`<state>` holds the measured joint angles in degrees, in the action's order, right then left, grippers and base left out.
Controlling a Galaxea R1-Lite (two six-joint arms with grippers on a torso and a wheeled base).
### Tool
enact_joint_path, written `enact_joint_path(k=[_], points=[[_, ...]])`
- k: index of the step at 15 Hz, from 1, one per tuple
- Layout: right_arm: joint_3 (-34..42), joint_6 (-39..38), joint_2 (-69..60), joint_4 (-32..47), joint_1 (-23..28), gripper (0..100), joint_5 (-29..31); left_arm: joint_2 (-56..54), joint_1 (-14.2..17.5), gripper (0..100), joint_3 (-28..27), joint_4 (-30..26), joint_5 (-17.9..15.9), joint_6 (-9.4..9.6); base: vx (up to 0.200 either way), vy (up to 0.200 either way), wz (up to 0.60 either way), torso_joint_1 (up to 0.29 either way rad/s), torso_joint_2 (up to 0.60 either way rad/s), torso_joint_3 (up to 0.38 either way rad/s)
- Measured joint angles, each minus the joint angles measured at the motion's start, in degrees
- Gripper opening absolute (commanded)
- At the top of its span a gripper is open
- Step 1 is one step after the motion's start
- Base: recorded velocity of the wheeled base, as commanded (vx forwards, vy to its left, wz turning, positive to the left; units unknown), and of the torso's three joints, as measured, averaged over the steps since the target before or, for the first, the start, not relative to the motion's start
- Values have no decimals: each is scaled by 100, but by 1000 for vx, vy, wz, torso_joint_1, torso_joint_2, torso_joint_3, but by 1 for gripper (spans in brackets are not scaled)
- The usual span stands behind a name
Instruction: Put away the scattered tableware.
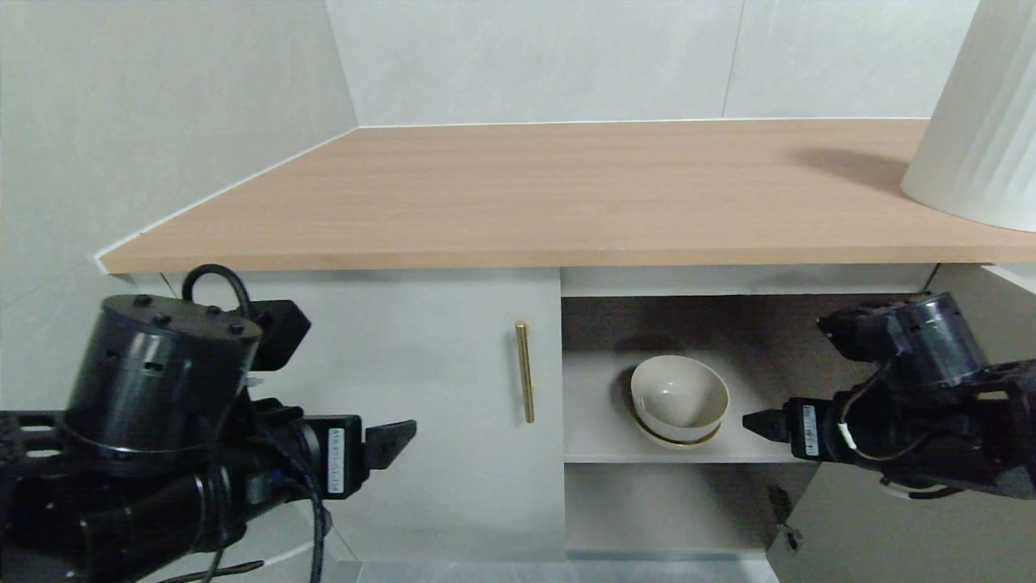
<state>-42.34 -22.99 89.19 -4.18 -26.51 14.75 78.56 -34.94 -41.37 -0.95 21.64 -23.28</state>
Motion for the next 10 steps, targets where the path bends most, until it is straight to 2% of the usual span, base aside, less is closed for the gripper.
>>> enact_joint_path(k=[3,7,10], points=[[343,50,-813,334,-300,100,-4,-362,254,100,354,2,-27,98,0,0,0,0,0,0],[494,50,-1143,411,-383,100,-20,-450,285,100,404,13,-43,108,0,0,0,0,0,0],[519,50,-1192,408,-400,100,-24,-361,263,100,349,57,-34,108,-200,0,0,9,4,1]])
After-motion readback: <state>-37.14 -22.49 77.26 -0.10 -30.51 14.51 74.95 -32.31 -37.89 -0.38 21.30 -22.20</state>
